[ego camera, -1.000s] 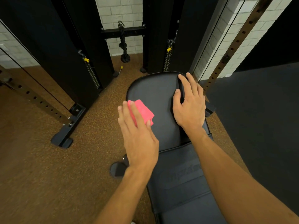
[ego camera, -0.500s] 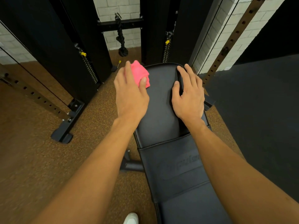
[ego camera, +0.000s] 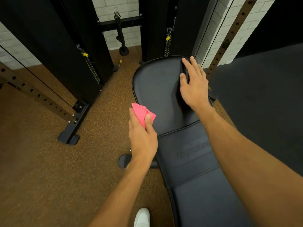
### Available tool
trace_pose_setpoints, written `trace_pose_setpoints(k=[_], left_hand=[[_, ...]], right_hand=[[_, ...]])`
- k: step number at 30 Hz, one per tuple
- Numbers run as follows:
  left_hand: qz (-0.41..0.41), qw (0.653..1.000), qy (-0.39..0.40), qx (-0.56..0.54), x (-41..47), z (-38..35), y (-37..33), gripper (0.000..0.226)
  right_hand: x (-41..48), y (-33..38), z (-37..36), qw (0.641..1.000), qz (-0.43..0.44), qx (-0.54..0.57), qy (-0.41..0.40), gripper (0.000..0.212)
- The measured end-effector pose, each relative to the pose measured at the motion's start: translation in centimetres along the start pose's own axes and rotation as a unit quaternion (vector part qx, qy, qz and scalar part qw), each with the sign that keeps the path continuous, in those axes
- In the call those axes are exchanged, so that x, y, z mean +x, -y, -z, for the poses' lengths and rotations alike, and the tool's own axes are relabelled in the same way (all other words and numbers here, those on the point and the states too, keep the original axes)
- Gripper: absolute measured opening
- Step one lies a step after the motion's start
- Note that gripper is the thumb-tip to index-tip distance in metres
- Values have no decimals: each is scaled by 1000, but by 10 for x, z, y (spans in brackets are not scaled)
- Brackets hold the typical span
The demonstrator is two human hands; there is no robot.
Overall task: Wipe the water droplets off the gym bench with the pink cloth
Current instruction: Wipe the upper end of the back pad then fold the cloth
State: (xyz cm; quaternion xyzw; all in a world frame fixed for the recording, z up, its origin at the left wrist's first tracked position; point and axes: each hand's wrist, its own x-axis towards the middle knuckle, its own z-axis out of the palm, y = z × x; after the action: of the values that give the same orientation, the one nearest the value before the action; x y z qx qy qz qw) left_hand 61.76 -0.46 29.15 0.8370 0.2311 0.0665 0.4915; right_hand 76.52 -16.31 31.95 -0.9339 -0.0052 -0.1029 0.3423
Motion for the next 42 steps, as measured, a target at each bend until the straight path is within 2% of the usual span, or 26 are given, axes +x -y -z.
trace_pose_setpoints(k=[5, 9, 14, 18, 21, 26, 29, 31, 33, 37, 42], left_hand=[[0, 999, 35, -11, -15, 14, 10, 70], [-19, 999, 40, 12, -39, 25, 16, 71], [-54, 997, 42, 23, -103, 42, 17, 76], [-84, 994, 59, 25, -161, 52, 21, 81], [-105, 990, 84, 36, -201, 60, 29, 88], [-128, 981, 131, 71, -258, 80, 62, 102], [-142, 969, 175, 98, -283, 100, 87, 113], [-138, 968, 176, 114, -298, 113, 108, 101], [-111, 978, 144, 106, -314, 122, 127, 76], [59, 990, 129, 21, -327, 128, 156, 46], [131, 978, 157, -28, -351, 127, 217, 15]], right_hand=[[-24, 14, 14, 998, -38, 39, 19, 59], [-72, 30, 20, 999, -7, 52, -3, 36], [-158, 49, 39, 976, -66, 173, 113, 17], [-219, 48, 59, 938, -120, 216, 243, 40], [-259, 40, 66, 911, -152, 259, 282, 50], [-325, 17, 61, 893, -153, 311, 289, 19], [-358, 3, 57, 882, -166, 325, 299, 8], [-378, -2, 53, 876, -187, 332, 297, 13], [-400, -6, 46, 868, -203, 341, 298, 21], [-446, -13, 25, 859, -233, 346, 297, 30], [-515, -23, 1, 845, -281, 331, 312, 33]])
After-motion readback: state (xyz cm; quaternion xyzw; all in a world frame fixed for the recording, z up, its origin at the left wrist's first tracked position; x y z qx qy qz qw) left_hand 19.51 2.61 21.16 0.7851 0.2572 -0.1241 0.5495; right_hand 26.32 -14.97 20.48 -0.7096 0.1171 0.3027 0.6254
